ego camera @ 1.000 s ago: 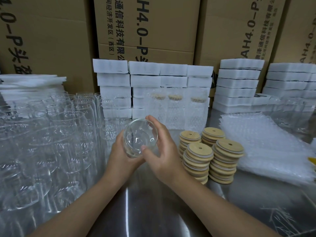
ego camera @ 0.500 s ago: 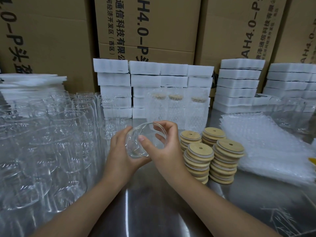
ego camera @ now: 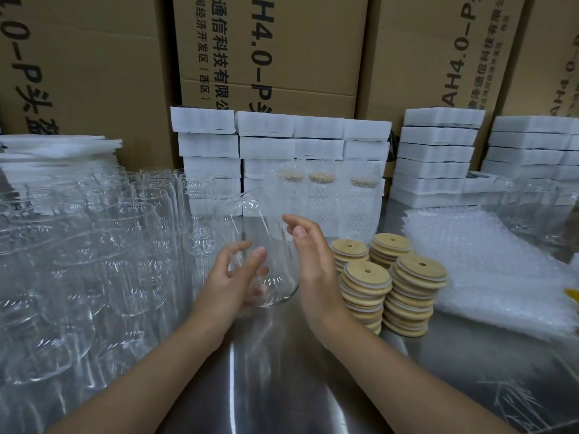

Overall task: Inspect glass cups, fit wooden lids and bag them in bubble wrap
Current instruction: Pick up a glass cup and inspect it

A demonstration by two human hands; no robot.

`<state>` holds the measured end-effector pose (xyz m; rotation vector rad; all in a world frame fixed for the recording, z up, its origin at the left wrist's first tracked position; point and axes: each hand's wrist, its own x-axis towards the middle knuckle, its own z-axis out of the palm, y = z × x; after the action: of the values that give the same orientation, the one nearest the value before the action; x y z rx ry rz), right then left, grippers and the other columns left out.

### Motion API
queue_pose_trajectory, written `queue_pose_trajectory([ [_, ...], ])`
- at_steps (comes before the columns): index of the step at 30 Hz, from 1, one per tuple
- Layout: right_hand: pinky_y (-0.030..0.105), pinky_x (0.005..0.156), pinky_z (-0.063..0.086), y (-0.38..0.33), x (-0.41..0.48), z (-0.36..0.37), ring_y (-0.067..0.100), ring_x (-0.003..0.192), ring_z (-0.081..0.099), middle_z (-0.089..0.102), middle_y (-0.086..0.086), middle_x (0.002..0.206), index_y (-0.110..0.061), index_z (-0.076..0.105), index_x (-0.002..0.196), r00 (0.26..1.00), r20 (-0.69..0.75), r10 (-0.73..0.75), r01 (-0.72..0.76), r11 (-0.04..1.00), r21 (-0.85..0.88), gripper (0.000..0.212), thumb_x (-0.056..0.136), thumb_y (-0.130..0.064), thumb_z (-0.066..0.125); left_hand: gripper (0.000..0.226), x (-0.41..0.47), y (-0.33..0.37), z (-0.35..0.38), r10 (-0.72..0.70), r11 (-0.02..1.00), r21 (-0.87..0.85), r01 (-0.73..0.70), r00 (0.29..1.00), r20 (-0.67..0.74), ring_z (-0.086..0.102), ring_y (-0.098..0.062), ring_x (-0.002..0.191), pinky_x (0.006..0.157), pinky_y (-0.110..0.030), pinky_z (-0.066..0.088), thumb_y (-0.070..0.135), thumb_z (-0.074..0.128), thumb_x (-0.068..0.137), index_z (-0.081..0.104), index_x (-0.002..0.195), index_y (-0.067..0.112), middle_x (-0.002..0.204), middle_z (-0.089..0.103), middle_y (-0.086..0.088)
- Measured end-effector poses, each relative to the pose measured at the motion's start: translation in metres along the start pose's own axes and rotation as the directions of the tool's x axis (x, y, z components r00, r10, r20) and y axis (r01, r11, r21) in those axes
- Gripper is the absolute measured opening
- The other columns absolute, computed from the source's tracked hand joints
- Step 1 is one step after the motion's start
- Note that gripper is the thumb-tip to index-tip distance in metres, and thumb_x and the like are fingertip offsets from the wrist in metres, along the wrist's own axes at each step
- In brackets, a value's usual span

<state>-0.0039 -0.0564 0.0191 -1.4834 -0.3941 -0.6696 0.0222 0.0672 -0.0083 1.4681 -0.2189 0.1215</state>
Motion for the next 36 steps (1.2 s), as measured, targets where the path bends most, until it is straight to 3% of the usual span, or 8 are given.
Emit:
queue_pose_trajectory([
  [6,0.034,0.102,0.044,0.002,0.000,0.000,0.010,0.108,0.061,0.069,0.001,0.104,-0.010,0.069,0.095,1.000,-0.010,-0.001,0.001,1.000,0.021,0.035,0.088,-0.029,0.040,0.093,-0.002,0.008,0.007,-0.312,0.921,-0.174,0.348,0.928,0.201,0.074,-0.028,0.066,0.054,-0.029,0.054,0.090,0.036,0.048,0.059,0.108,0.023,0.083,0.076,-0.009],
  [9,0.030,0.101,0.043,0.003,-0.002,-0.001,0.008,0.112,0.060,0.069,0.003,0.110,-0.012,0.070,0.095,0.999,0.034,-0.041,0.041,0.999,-0.006,0.034,0.089,-0.026,0.039,0.099,-0.002,0.008,0.004,-0.388,0.844,-0.256,0.471,0.866,0.314,0.074,-0.027,0.066,0.051,-0.025,0.055,0.092,0.019,0.064,0.059,0.112,0.015,0.078,0.075,-0.011],
  [12,0.021,0.099,0.041,0.001,-0.005,0.000,0.007,0.116,0.058,0.067,0.002,0.117,-0.020,0.066,0.106,0.992,0.107,-0.071,0.076,0.996,-0.049,0.029,0.090,-0.027,0.043,0.104,-0.003,0.006,0.001,-0.385,0.766,-0.354,0.537,0.823,0.417,0.073,-0.022,0.061,0.050,-0.023,0.057,0.091,0.018,0.071,0.061,0.112,0.005,0.078,0.074,-0.013],
  [18,0.028,0.108,0.038,0.001,-0.006,-0.002,0.003,0.127,0.048,0.056,-0.003,0.133,-0.026,0.050,0.129,0.966,0.247,-0.074,0.127,0.970,-0.206,0.043,0.086,-0.028,0.057,0.093,-0.004,0.009,0.001,-0.292,0.689,-0.473,0.550,0.807,0.513,0.074,-0.021,0.088,0.075,-0.032,0.062,0.080,0.021,0.083,0.080,0.094,0.009,0.108,0.073,-0.016],
  [21,0.028,0.109,0.037,0.003,-0.006,-0.002,0.000,0.127,0.047,0.054,-0.010,0.134,-0.029,0.045,0.130,0.971,0.231,-0.059,0.111,0.970,-0.218,0.057,0.077,-0.032,0.068,0.086,-0.005,0.010,0.003,-0.276,0.644,-0.522,0.560,0.806,0.524,0.074,-0.025,0.092,0.066,-0.032,0.061,0.074,0.026,0.086,0.071,0.111,0.004,0.112,0.071,-0.019],
  [25,0.034,0.108,0.039,0.004,-0.003,-0.004,0.003,0.126,0.048,0.054,-0.011,0.132,-0.026,0.046,0.128,0.981,0.181,-0.064,0.102,0.972,-0.212,0.067,0.070,-0.040,0.074,0.073,-0.007,0.011,0.005,-0.254,0.638,-0.548,0.541,0.820,0.513,0.070,-0.027,0.104,0.077,-0.036,0.061,0.064,0.026,0.095,0.053,0.130,0.005,0.124,0.065,-0.022],
  [32,0.032,0.107,0.041,0.003,-0.003,-0.005,0.004,0.124,0.050,0.057,-0.010,0.129,-0.022,0.051,0.127,0.986,0.153,-0.071,0.107,0.964,-0.242,0.072,0.064,-0.048,0.074,0.076,-0.008,0.012,0.006,-0.249,0.594,-0.592,0.545,0.824,0.509,0.073,-0.030,0.094,0.076,-0.038,0.060,0.052,0.024,0.102,0.073,0.097,-0.006,0.114,0.068,-0.027],
  [36,0.028,0.103,0.043,0.004,-0.002,-0.004,0.002,0.118,0.053,0.060,-0.011,0.121,-0.022,0.054,0.121,0.991,0.122,-0.057,0.082,0.975,-0.208,0.071,0.058,-0.046,0.078,0.081,-0.007,0.012,0.005,-0.241,0.613,-0.553,0.564,0.800,0.549,0.073,-0.027,0.095,0.080,-0.035,0.059,0.055,0.023,0.101,0.072,0.103,-0.009,0.114,0.068,-0.027],
])
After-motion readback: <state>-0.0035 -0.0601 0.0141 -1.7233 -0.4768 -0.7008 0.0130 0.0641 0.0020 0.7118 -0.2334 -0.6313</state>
